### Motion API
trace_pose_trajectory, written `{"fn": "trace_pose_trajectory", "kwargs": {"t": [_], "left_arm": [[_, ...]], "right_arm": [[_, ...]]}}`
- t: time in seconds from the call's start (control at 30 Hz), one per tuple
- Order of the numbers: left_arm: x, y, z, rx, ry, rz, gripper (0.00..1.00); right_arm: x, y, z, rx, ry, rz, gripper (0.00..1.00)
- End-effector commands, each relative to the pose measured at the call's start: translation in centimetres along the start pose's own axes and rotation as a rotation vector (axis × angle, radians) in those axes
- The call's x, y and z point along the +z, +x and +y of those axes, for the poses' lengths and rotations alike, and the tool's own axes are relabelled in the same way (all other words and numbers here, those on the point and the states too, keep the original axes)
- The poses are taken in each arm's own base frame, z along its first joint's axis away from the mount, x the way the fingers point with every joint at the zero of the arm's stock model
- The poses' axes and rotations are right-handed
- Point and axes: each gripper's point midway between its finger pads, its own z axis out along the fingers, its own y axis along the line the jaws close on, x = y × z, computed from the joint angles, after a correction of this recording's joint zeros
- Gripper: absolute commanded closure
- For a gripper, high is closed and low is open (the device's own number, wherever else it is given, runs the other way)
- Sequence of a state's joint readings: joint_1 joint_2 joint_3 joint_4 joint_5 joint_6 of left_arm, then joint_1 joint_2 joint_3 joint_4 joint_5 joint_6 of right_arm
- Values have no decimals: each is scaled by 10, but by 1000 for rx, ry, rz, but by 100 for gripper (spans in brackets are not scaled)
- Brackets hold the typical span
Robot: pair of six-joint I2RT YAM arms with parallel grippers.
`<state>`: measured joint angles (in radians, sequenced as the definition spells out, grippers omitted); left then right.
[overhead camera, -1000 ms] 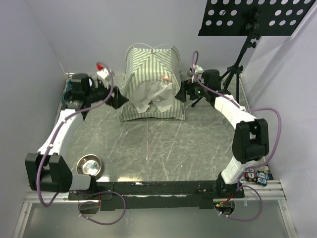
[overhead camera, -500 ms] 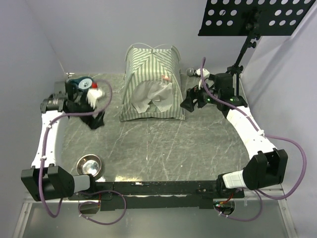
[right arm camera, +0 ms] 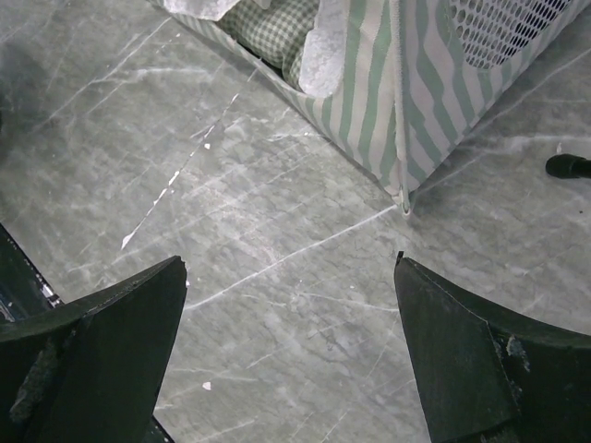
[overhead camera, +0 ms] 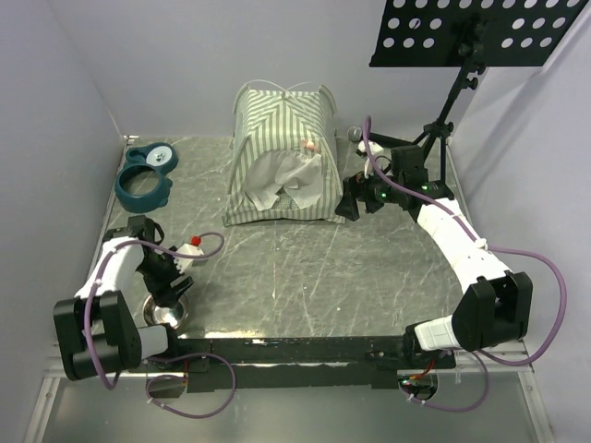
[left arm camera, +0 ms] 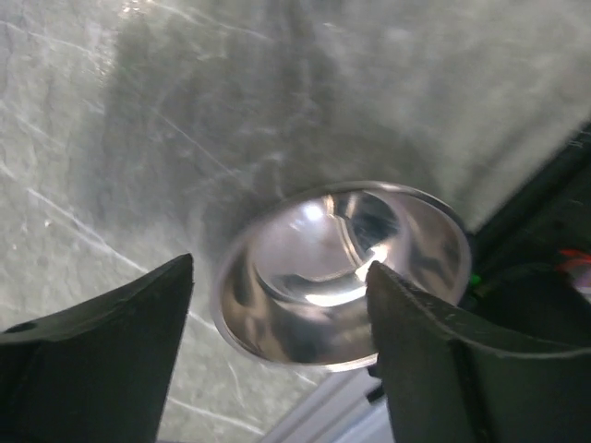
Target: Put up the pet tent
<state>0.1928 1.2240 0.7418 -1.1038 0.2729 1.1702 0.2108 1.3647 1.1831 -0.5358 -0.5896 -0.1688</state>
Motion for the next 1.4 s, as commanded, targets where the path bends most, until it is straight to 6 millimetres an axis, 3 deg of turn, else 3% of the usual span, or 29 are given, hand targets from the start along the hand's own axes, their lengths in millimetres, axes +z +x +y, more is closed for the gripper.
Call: {"fn": "trace_pose_trajectory", "kwargs": {"t": [0.0,0.07,0.13,0.23,0.3,0.37,0.5,0.6,0.67,0.77,0.93,1.37], "left_arm": [[18,3,25,29,-68,10,26],[22,8,31,-3,-103,26,41],[24,6,36,-56,-126,17,66],[17,-10,29,-186,-73,-44,99],[0,-30,36,-280,-61,-117,99],[-27,-51,64,-382,-114,-202,99],[-104,-81,169,-638,-348,-371,99],[-150,-76,244,-858,-475,-441,99],[-165,-65,280,-960,-511,-469,99],[-168,-52,323,-1069,-545,-492,99],[-167,-45,360,-1148,-587,-524,99],[-125,-48,385,-1274,-566,-523,99]], "right_arm": [[-7,-5,4,-7,6,-18,0],[-8,-7,3,-5,17,-25,0],[-8,-8,1,-3,29,-29,0],[-7,-11,0,-8,31,-39,0],[-7,-14,-1,-13,32,-49,0],[-6,-18,-1,-17,29,-59,0],[-2,-27,1,-17,1,-76,0],[1,-35,1,-9,-14,-84,0],[4,-37,0,-4,-17,-90,0],[7,-37,1,1,-27,-92,0],[9,-33,-1,17,-23,-87,0],[17,-35,-6,34,-27,-62,0]]}}
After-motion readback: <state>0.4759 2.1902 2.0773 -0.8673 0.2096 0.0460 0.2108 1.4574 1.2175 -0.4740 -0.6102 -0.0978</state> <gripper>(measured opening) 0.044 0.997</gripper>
